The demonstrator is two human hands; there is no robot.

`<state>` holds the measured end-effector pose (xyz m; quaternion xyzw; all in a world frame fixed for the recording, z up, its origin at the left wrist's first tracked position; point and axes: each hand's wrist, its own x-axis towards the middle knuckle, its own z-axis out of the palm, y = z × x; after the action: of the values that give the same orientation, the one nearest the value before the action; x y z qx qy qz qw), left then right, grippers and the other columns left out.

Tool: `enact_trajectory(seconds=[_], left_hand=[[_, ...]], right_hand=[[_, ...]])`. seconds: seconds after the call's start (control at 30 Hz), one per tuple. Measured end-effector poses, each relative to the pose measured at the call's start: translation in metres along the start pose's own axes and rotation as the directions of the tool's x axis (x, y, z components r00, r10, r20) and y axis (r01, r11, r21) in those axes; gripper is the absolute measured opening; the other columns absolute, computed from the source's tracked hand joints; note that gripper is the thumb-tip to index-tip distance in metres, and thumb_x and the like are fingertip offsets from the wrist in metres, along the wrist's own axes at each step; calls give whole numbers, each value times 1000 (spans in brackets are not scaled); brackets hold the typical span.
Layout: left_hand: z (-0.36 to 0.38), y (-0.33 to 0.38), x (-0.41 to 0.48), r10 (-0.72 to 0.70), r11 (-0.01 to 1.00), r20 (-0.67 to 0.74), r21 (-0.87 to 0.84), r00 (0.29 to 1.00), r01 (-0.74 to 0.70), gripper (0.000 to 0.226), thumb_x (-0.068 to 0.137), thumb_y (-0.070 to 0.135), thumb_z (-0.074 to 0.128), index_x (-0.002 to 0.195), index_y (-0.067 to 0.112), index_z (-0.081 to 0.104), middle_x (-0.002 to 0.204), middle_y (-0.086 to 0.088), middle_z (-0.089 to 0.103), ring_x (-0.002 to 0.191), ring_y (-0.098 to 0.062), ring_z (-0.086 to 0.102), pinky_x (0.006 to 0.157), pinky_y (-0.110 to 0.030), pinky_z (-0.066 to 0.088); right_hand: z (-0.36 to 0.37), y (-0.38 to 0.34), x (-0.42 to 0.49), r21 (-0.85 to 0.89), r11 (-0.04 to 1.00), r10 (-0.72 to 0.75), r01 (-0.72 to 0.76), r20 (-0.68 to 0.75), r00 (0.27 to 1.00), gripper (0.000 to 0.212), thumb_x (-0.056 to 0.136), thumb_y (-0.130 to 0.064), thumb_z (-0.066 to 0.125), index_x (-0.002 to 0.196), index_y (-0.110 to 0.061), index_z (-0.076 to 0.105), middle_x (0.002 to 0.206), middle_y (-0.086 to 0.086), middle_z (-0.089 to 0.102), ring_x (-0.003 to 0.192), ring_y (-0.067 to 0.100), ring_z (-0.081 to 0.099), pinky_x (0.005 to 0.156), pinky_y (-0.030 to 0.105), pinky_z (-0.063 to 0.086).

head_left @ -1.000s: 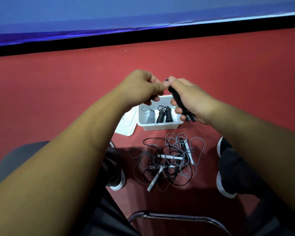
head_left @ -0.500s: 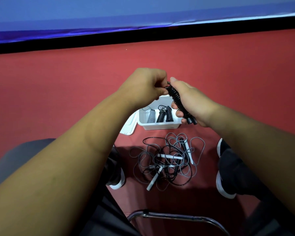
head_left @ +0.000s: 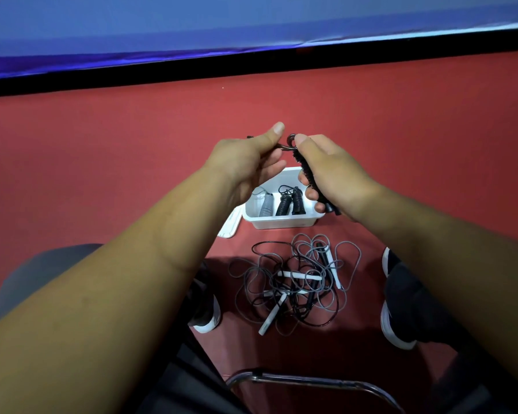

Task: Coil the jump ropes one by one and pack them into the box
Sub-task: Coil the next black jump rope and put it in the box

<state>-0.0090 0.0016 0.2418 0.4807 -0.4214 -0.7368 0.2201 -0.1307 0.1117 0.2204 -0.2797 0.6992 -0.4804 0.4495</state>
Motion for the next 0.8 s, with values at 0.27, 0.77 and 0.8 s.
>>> enact_trajectory(seconds=[0.27, 0.77, 0.8], left_hand=[[5, -9, 7, 14, 993, -182, -112, 983, -35, 26, 99, 31, 72, 108, 10, 60, 73, -6, 71, 46, -7, 59, 43, -20, 48], [15, 1, 1, -270, 949, -147, -208, 952, 237, 30, 111, 42, 45, 89, 26, 56, 68, 11, 69, 67, -10, 66, 73, -29, 50], [15, 2, 1, -259, 953, -151, -200, 954, 227, 31, 111, 45, 45, 88, 26, 57, 63, 12, 68, 70, -9, 66, 71, -29, 48]], right_hand=[[5, 5, 3, -213, 972, -111, 98, -46, 993, 28, 100, -64, 52, 105, -38, 60, 73, 2, 60, 52, 20, 51, 49, 35, 46], [8, 21, 9, -187, 979, -89, 83, -25, 996, 33, 95, -70, 53, 102, -38, 55, 75, 0, 63, 47, 15, 49, 49, 30, 40], [9, 20, 9, -92, 995, -47, 45, -18, 999, 34, 96, -68, 54, 104, -36, 56, 75, 2, 61, 49, 17, 48, 49, 30, 40]])
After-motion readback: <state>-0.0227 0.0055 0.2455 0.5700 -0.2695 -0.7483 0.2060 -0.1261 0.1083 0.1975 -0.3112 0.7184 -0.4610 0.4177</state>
